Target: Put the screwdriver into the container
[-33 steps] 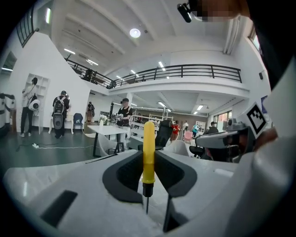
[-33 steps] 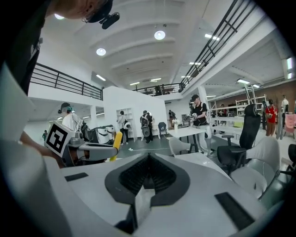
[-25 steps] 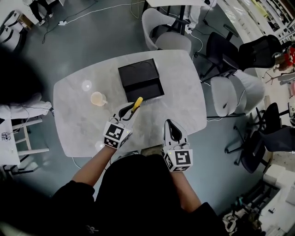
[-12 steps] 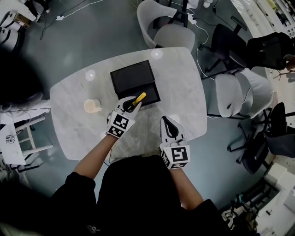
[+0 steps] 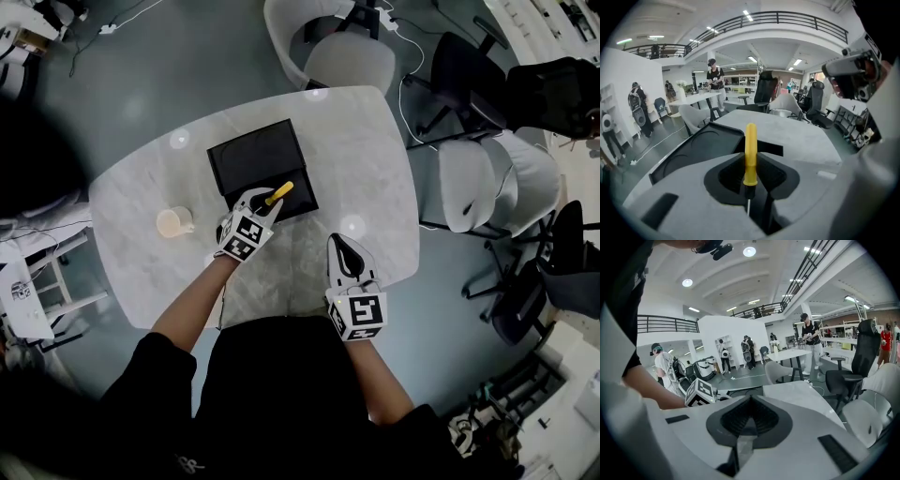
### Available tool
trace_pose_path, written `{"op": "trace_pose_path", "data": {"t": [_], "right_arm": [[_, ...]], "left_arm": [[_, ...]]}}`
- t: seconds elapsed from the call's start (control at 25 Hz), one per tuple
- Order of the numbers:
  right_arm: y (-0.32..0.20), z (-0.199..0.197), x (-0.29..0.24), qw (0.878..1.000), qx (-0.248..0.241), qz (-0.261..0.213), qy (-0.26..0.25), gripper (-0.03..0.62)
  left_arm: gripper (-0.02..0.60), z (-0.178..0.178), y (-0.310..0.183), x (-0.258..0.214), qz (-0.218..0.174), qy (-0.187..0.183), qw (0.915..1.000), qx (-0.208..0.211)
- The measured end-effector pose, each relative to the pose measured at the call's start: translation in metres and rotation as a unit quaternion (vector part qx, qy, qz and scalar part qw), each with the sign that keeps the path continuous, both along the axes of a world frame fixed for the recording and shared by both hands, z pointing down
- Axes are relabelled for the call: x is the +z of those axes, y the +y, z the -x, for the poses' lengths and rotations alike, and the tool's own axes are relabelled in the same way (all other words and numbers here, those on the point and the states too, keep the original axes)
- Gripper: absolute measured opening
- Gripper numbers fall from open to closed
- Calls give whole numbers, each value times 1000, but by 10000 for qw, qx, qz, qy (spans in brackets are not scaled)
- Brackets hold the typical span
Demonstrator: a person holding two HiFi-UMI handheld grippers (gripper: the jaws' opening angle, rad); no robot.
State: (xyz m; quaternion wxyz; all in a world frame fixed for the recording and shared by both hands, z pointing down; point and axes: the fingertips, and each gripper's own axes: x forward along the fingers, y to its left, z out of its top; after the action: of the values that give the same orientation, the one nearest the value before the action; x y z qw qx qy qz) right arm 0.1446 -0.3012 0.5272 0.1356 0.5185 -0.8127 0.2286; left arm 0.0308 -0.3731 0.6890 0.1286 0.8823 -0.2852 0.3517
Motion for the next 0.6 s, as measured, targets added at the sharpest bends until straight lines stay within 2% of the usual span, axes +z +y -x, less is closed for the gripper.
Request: {"op": "trace_pose_path", "data": {"t": [0.28, 0.48, 0.6], "right_arm": [[-6, -13, 18, 9997, 139, 186, 22, 12], [-5, -22, 30, 9992, 236, 319, 49, 12], [-7, -25, 35, 9989, 296, 359, 54, 12]], "left_arm": [[86, -11, -2, 41, 355, -265, 9984, 357], [86, -14, 0, 68, 410, -707, 9939, 741], [86, -15, 0, 80, 514, -840, 9919, 804]]}}
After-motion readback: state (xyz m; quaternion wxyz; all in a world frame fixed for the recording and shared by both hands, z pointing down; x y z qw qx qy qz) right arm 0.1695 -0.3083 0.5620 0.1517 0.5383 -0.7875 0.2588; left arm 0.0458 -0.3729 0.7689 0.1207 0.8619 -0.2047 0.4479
